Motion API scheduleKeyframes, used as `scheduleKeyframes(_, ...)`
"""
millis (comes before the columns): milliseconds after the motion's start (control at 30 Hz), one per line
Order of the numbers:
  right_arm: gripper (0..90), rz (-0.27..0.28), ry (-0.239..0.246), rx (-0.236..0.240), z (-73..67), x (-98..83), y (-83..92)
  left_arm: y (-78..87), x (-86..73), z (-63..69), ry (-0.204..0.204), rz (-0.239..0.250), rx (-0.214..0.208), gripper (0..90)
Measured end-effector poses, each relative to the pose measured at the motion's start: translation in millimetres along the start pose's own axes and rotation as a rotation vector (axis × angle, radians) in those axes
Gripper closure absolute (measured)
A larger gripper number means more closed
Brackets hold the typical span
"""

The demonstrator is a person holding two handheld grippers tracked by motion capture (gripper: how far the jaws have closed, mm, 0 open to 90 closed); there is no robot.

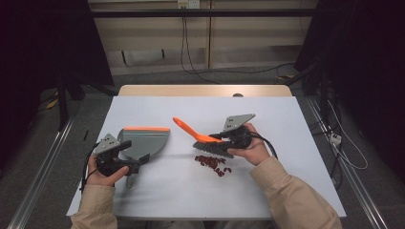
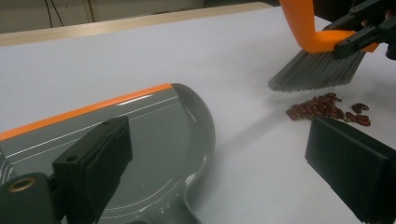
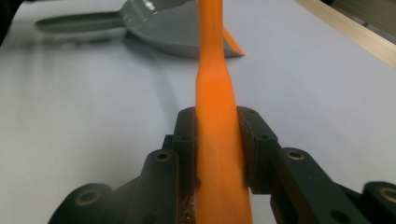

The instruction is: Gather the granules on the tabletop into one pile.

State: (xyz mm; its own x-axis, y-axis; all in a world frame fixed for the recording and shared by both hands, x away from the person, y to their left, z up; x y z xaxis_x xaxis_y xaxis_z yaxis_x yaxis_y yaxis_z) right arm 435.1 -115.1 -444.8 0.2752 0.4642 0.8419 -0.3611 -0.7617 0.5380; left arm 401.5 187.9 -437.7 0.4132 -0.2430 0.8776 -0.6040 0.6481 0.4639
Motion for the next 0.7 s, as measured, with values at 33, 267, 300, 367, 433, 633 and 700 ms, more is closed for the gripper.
scheduleKeyframes(33, 70.7, -0.002, -0.011, -0.031, 0.6, 0.2, 2.4, 0.2, 0.2, -0.5, 0.001, 0.001, -0.001, 7.3)
scheduleKeyframes(267, 70.7, 0.021, -0.204, -0.285, 1.0, -8.9, 24.4, 2.4, 1.8, -0.2, 0.012, 0.019, -0.02, 7.2)
scheduleKeyframes(300, 70.7, 0.022, -0.22, -0.317, -0.1, -11.4, 27.3, 2.5, 2.5, 0.3, 0.015, 0.026, -0.022, 7.2)
scheduleKeyframes(367, 70.7, 0.017, -0.245, -0.372, -2.8, -16.9, 33.0, 2.9, 3.3, 0.9, 0.015, 0.029, -0.026, 7.2)
scheduleKeyframes(433, 70.7, 0.011, -0.269, -0.428, -4.5, -22.6, 38.7, 3.6, 4.0, 1.2, 0.016, 0.032, -0.027, 7.2)
scheduleKeyframes(633, 70.7, 0.0, -0.305, -0.535, -10.4, -36.2, 48.1, 5.1, 6.5, 3.5, 0.009, 0.04, -0.029, 7.2)
scheduleKeyframes(700, 70.7, 0.008, -0.321, -0.554, -11.6, -40.7, 46.3, 4.9, 6.6, 4.2, 0.007, 0.038, -0.028, 7.2)
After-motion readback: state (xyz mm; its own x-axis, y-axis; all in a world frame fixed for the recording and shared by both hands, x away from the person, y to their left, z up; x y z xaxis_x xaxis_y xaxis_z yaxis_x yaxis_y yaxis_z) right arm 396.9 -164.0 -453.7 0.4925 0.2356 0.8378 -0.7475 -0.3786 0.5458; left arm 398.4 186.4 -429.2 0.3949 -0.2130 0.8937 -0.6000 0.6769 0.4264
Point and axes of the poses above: each handheld gripper's, and its own axes: y roughly backward along the jaws, x roughly out of its top, z roughly to its right, the point moved 7 cm from there along -y, roughly forward along the jaws, and after that the axes turned 1 degree about -y, right-handed, at the moved point
